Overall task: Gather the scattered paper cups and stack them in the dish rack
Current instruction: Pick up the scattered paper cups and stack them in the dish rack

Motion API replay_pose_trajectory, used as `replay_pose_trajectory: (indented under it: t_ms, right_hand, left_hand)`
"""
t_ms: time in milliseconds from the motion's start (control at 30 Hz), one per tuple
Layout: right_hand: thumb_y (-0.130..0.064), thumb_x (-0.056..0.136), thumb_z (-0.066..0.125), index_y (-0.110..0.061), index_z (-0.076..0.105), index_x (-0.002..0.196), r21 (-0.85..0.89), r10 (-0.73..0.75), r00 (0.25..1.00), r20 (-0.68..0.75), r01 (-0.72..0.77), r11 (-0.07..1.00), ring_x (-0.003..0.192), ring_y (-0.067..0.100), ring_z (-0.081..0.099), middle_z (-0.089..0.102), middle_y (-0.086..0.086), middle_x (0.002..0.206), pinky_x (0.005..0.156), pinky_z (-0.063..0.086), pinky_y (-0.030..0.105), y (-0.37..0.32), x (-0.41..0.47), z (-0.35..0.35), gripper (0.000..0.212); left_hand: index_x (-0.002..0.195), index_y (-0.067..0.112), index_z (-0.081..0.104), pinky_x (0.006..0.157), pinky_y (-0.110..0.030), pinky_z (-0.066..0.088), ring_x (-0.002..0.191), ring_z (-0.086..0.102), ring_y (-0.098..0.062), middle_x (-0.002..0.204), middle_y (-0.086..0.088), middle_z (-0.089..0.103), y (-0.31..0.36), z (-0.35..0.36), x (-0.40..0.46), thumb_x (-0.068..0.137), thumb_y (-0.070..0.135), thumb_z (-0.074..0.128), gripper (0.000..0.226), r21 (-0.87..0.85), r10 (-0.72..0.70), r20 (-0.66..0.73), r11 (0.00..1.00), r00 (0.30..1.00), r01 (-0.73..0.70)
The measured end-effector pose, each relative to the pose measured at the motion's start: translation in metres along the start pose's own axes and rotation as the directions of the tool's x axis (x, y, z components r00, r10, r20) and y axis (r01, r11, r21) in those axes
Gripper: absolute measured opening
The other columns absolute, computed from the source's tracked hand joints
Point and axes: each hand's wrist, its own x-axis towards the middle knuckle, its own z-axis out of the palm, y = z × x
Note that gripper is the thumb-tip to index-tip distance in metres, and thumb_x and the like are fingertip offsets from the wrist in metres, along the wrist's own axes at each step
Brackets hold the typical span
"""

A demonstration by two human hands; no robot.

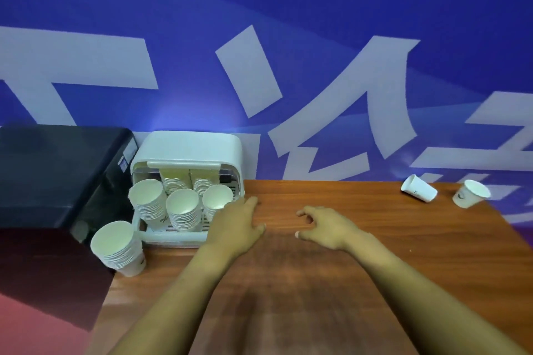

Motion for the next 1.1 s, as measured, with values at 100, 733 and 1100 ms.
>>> replay_pose_trajectory:
  t_ms: [100,733,1100]
  right_hand:
    - [-0.047,0.082,0.064,-0.029,0.048,0.133,0.020,0.011,1.000,-0.020,-0.010,1.000,0.117,0.019,0.052,0.054,0.001,0.129,0.097,0.044,0.034,0.053,-0.017,-0.014,0.056]
    - [-0.039,0.085,0.063,-0.027,0.058,0.117,0.149,0.106,0.994,-0.032,-0.100,0.984,0.092,0.009,0.058,0.061,-0.010,0.101,0.089,0.048,0.032,0.288,-0.079,-0.052,0.034]
    - [-0.041,0.086,0.062,-0.028,0.056,0.122,0.194,0.132,0.990,-0.052,-0.119,0.974,0.098,0.008,0.056,0.059,-0.008,0.113,0.087,0.048,0.028,0.388,-0.053,-0.088,0.039]
  left_hand:
    - [0.133,0.025,0.046,0.095,-0.037,0.045,0.119,0.053,-0.022,0.132,0.000,0.053,0.047,0.016,0.007,0.086,0.040,0.059,0.051,-0.033,0.023,-0.004,0.999,1.000,-0.023]
    - [0.130,0.027,0.051,0.093,-0.029,0.045,0.119,0.054,-0.018,0.131,0.004,0.057,0.251,0.135,0.051,0.090,0.039,0.056,0.042,-0.102,0.073,0.248,0.994,0.966,-0.049]
    - [0.137,0.027,0.042,0.098,-0.033,0.043,0.124,0.048,-0.023,0.138,0.000,0.048,0.330,0.160,0.121,0.090,0.038,0.056,0.051,0.039,0.084,0.263,0.994,0.961,-0.098]
